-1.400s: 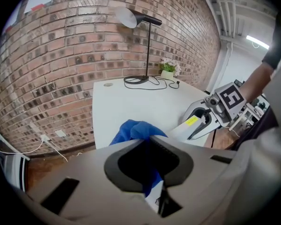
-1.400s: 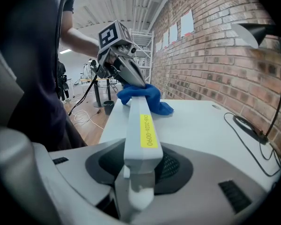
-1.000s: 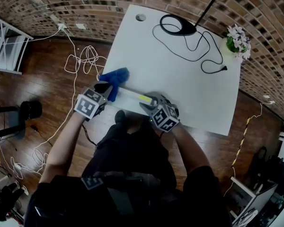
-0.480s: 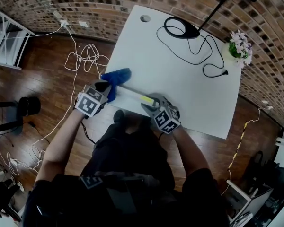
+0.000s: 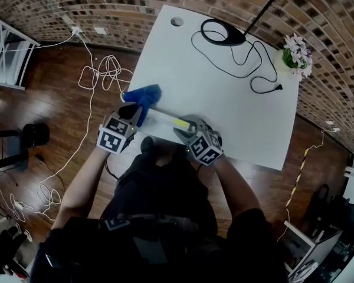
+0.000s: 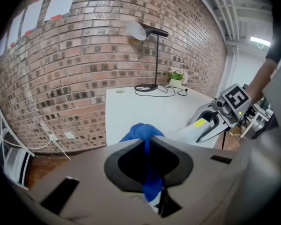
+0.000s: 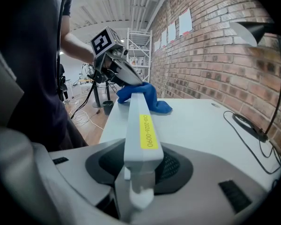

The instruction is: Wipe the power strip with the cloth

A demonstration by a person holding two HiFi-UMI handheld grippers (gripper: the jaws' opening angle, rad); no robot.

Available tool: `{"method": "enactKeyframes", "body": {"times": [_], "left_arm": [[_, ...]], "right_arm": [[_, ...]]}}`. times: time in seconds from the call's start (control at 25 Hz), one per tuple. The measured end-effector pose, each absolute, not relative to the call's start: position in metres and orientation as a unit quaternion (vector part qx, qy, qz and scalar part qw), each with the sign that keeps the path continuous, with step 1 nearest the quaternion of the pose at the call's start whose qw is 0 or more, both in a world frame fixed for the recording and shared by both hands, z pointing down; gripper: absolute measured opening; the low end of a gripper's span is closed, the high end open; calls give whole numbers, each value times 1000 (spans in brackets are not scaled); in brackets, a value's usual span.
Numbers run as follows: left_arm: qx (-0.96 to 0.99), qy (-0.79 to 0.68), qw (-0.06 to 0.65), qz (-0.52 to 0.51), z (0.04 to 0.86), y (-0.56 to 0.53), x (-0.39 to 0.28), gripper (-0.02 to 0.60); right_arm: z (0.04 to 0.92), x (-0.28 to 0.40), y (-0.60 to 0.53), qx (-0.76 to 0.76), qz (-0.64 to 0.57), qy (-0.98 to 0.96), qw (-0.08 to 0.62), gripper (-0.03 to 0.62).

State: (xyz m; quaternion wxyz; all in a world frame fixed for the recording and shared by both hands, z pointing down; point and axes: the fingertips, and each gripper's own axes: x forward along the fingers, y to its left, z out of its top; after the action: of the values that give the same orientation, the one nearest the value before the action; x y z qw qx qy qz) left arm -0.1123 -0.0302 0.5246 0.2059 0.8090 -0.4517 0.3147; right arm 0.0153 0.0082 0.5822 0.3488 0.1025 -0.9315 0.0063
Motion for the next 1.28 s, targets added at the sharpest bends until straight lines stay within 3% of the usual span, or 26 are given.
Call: {"method": "enactKeyframes", "body": {"times": [0.72,1.28], "left_arm": [[788,-461,175,369,528,-31,-98,41],[793,-423,159,408,534,-16,-34,41]], "right_arm": [[581,17,9,108,-3,-933,343,166],[583,17,11,98,-7,-934,343,166]]}}
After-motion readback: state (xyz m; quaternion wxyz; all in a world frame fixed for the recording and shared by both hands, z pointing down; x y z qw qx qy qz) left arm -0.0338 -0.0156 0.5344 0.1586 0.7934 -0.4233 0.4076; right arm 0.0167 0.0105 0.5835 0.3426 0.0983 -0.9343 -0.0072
